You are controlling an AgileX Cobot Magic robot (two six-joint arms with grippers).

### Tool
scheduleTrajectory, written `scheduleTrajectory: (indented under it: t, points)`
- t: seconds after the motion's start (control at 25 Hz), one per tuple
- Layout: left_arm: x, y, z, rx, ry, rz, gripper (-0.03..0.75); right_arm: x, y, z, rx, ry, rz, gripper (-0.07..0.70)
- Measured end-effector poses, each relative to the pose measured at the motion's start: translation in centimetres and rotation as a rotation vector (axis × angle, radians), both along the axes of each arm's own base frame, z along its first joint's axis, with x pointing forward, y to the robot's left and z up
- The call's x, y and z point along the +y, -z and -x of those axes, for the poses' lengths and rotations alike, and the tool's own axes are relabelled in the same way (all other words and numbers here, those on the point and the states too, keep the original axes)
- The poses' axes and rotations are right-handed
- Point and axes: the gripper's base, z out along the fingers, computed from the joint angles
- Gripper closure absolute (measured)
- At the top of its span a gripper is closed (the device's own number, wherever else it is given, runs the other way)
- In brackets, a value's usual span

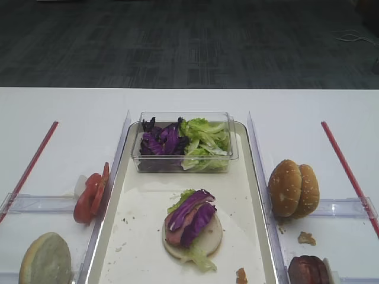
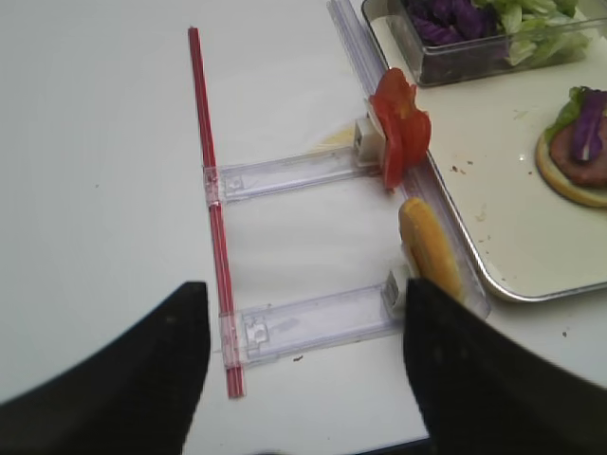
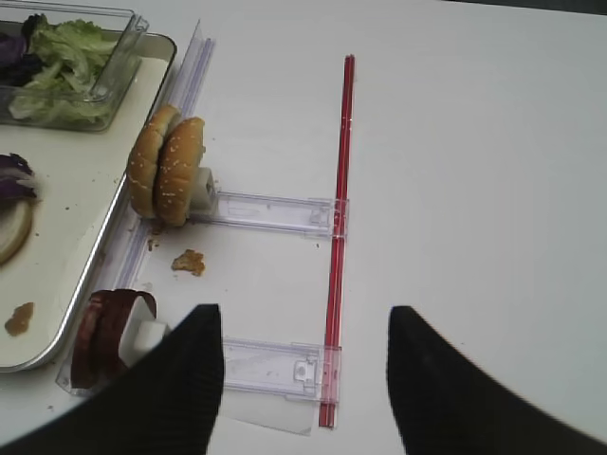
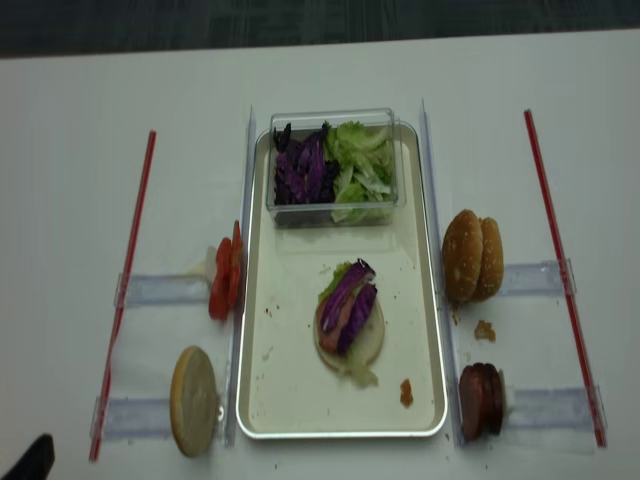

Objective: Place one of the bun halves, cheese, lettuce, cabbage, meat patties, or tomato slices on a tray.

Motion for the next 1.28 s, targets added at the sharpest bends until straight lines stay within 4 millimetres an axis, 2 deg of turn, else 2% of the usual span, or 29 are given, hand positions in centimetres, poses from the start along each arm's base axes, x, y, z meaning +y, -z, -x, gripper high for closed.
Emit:
scheduleTrajectory:
  t: [1.0,1.28]
  points:
    - [-0.01,0.07,0.05,-0.001,0.004,-0.006,0.293,0.0,0.0,0.0,0.0,0.0,0.0,0.219]
    - [-0.14,0.07,0.11,-0.001,-0.111,-0.008,0.293,0.0,0.0,0.0,0.0,0.0,0.0,0.219]
